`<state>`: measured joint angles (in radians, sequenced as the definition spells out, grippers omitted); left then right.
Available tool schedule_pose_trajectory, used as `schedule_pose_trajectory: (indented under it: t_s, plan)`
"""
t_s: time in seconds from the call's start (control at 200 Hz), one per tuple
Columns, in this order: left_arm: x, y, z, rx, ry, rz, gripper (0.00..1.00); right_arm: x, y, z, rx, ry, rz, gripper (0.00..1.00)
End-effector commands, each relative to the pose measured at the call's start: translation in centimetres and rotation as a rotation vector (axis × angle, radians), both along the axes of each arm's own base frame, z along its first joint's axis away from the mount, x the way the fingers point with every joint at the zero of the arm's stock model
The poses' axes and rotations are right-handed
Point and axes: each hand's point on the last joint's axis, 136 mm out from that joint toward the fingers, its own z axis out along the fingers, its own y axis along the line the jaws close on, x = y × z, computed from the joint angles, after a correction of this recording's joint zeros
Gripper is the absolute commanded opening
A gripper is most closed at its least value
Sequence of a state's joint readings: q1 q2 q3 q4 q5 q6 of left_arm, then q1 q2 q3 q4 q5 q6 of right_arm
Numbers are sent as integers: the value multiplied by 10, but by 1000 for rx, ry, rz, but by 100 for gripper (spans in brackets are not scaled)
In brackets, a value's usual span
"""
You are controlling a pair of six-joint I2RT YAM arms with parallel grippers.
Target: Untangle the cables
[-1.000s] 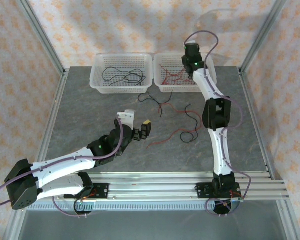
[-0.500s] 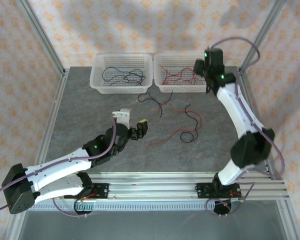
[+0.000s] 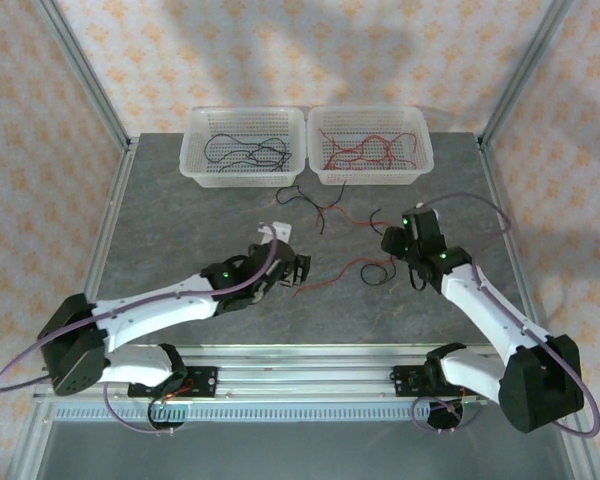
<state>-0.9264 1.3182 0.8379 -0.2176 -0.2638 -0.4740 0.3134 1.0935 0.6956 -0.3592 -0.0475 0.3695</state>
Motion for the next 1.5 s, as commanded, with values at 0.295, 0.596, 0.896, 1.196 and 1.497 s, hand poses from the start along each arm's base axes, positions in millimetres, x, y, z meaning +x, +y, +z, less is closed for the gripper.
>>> schedule_pose_trajectory:
  t_s: [0.295,0.596,0.896,1.196,1.497]
  plan:
    - [53,-35,-47,210,151,27,79,2,8,-3,85,-12,-25,59]
    - [144,-67,-90,209,232,59,64,-4,7,2,104,-26,-22,58]
    - [172,-47,-124,279,281,106,50,-9,1,12,93,-53,-29,58]
    - [160,-48,-160,275,343,80,19,-12,2,13,101,-51,-28,58]
    - [127,-44,-145,243,343,71,0,-14,0,19,100,-66,-29,58]
